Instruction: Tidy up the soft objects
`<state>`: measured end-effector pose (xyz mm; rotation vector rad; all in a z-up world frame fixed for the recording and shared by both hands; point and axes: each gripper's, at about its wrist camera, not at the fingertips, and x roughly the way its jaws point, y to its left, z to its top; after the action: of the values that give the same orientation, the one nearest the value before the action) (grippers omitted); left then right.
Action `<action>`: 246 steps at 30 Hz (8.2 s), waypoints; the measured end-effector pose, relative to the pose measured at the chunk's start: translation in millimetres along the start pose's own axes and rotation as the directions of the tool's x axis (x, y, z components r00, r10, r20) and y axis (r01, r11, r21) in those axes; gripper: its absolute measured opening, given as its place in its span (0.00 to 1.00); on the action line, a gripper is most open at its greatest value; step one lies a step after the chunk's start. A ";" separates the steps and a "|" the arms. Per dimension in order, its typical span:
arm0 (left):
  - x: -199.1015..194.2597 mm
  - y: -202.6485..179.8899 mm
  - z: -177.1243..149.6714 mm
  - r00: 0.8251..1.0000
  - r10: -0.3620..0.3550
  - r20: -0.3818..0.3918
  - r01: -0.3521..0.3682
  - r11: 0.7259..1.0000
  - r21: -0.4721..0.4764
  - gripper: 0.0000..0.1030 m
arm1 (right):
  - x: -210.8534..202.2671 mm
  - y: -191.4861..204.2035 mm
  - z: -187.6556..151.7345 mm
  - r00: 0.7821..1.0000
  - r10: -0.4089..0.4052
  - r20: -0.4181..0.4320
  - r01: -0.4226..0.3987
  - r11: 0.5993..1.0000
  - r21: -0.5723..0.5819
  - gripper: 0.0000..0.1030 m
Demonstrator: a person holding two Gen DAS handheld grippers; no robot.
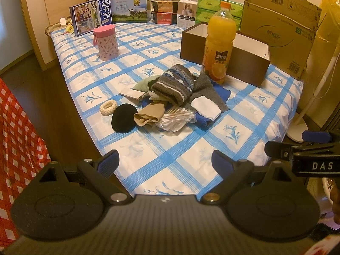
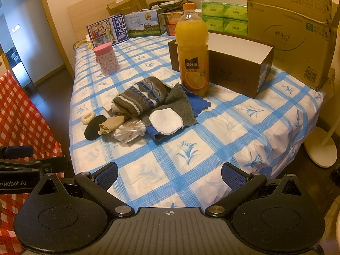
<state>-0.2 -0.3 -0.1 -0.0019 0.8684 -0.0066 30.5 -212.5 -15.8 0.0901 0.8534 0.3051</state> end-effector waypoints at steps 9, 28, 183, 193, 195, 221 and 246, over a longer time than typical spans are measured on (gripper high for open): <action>-4.8 -3.6 7.3 1.000 -0.001 0.003 0.001 1.000 0.000 0.90 | -0.7 0.6 -0.3 1.000 0.000 0.002 0.000 1.000 -0.001 1.00; -5.5 -3.4 7.1 1.000 -0.002 0.006 0.002 1.000 -0.001 0.90 | -1.8 1.3 0.1 1.000 0.000 0.006 0.000 1.000 -0.001 1.00; 236.9 141.7 101.5 0.998 0.033 -0.054 -0.035 0.999 -0.033 0.16 | 155.5 -90.9 95.4 0.983 -0.041 0.177 0.032 0.998 0.054 0.03; 206.4 114.0 135.1 0.998 -0.057 0.019 0.057 0.998 0.034 0.16 | 131.4 -103.3 102.4 0.976 -0.037 0.217 0.020 0.997 0.079 0.03; 206.3 104.6 151.1 0.995 -0.093 0.036 0.091 0.994 0.066 0.16 | 125.0 -107.8 109.2 0.973 -0.042 0.229 0.024 0.997 0.079 0.03; 356.3 -52.8 400.0 0.882 -0.470 0.013 0.445 0.844 0.300 0.16 | 211.7 -203.1 280.3 0.946 -0.072 0.316 0.016 0.984 0.176 0.03; 423.8 -80.9 400.1 0.880 -0.451 -0.145 0.474 0.839 0.266 0.59 | 275.3 -244.5 274.8 0.985 -0.068 0.158 0.007 0.934 0.357 0.58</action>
<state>578.6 -84.3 -64.8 0.0684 0.9202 -0.5991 463.2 -350.8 -84.4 0.4312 0.7330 0.1010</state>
